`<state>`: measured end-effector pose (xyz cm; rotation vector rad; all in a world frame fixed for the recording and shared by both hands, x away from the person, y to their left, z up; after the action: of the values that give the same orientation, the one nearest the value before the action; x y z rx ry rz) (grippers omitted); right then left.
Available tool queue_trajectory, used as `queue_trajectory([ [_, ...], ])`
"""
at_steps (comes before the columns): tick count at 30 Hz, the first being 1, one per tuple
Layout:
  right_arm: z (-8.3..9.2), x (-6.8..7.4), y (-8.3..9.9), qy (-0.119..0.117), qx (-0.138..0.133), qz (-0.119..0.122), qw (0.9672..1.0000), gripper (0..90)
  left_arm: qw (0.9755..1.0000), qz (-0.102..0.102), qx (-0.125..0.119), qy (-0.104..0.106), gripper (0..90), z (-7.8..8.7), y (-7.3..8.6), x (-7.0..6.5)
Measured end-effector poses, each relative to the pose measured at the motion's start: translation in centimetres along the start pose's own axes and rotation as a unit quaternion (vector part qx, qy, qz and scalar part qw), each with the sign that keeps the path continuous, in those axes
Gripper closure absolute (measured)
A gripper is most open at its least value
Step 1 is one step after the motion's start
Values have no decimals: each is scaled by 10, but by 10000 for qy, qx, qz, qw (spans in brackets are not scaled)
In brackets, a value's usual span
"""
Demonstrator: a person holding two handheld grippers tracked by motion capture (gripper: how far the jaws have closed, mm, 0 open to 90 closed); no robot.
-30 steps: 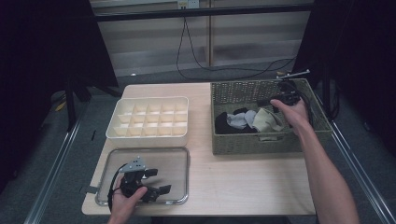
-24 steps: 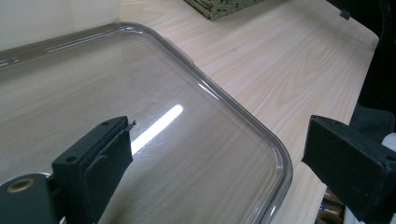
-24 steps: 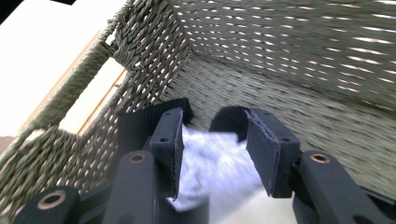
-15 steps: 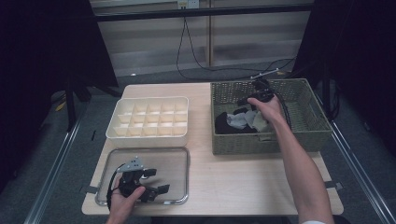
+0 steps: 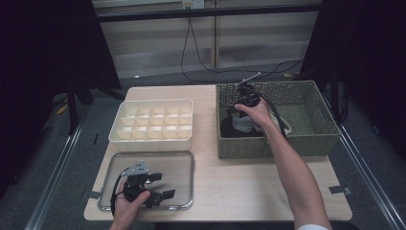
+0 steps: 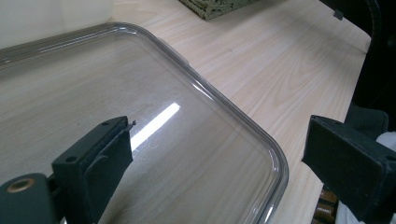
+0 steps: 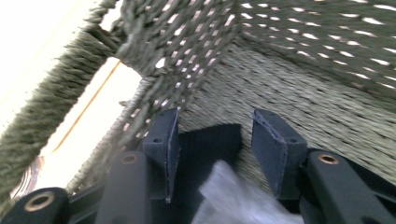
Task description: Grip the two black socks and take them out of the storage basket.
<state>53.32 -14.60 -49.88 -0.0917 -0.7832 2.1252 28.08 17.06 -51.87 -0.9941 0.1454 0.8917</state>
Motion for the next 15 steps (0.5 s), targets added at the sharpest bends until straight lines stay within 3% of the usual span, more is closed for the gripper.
queue_trajectory([
  [4, -14, 12, -6, 0, 163, 220, 9996, 478, 10000, 13, -27, -17, 79, 1, 0, 0],
  [8, -24, 8, -2, 187, 442, 320, 9983, 443, 10000, 22, -47, -10, 79, 2, 0, -1],
  [15, -29, 6, 5, 189, 711, 240, 9970, 450, 10000, 2, -38, -24, 80, 3, 1, -2],
])
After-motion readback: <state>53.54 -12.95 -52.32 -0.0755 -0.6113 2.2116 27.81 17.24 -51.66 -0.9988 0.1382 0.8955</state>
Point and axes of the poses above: each handheld gripper's, and its own axes: z roughly backward along the jaws, y roughly out of its underside, x roughly to its left, the point moved 7 cm from there along -z, roughly forward along the jaws, and after that the axes turned 12 degrees about z, right-handed, at the moved point
